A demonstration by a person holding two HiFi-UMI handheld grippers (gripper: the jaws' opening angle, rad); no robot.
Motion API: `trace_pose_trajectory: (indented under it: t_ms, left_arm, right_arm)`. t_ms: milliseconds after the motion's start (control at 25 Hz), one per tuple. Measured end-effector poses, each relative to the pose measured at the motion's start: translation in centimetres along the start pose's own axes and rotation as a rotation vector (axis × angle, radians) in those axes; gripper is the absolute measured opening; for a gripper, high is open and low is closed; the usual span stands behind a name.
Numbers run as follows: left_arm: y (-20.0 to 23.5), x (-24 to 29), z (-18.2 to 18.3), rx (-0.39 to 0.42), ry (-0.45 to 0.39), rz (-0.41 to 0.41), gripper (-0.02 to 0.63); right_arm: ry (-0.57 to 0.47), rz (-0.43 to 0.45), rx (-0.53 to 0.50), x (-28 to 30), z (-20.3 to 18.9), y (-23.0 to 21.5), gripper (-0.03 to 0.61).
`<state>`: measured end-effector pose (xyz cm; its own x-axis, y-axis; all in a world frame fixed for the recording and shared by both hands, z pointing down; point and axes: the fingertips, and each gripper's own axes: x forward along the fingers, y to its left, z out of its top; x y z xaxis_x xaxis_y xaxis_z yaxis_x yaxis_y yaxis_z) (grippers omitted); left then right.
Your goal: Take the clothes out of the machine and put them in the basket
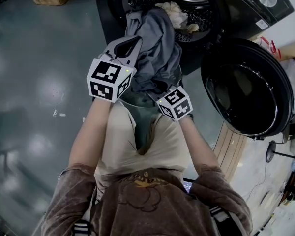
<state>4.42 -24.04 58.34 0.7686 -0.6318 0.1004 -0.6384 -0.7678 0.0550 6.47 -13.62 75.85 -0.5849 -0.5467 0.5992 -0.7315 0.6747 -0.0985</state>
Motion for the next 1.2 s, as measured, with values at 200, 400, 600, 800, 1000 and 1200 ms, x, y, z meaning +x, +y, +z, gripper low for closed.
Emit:
trace_pose_trajectory:
  t_ms: [200, 400, 600, 800, 1000, 1200]
  left_arm:
    - [0.0, -0.1, 0.0, 0.002, 0.0, -0.002, 0.003]
    - [0.0, -0.3, 0.0, -0.001, -0.003, 0.0, 0.003]
    - [-0.1, -0.3, 0.1, -0.001, -0.005, -0.004, 0.003]
    - [-0.1, -0.3, 0.0, -0.004, -0.006, -0.007, 0.003]
    - [-0.1, -0.3, 0.1, -0.005, -0.009, -0.012, 0.003]
    - [-0.1, -0.1, 0.0, -0.008, -0.005, -0.023, 0.003]
  right_arm:
    - [-0.045, -0.023, 0.016, 0.0, 0.5, -0.4, 0.179]
    - [-0.111, -0.068, 0.053, -0.4, 2.3, -1.8, 0.294]
    - [-0.142, -0.108, 0.072, -0.7, 3.6, -3.8, 0.346]
    - [-0.16, -0.136, 0.089, -0.6, 4.3, -5.8, 0.385]
    - [-0.167, -0.165, 0.084, -0.1, 5.5, -7.9, 0.407]
    - [-0.182, -0.22, 0.071, 0.3, 7.4, -11.3, 0.428]
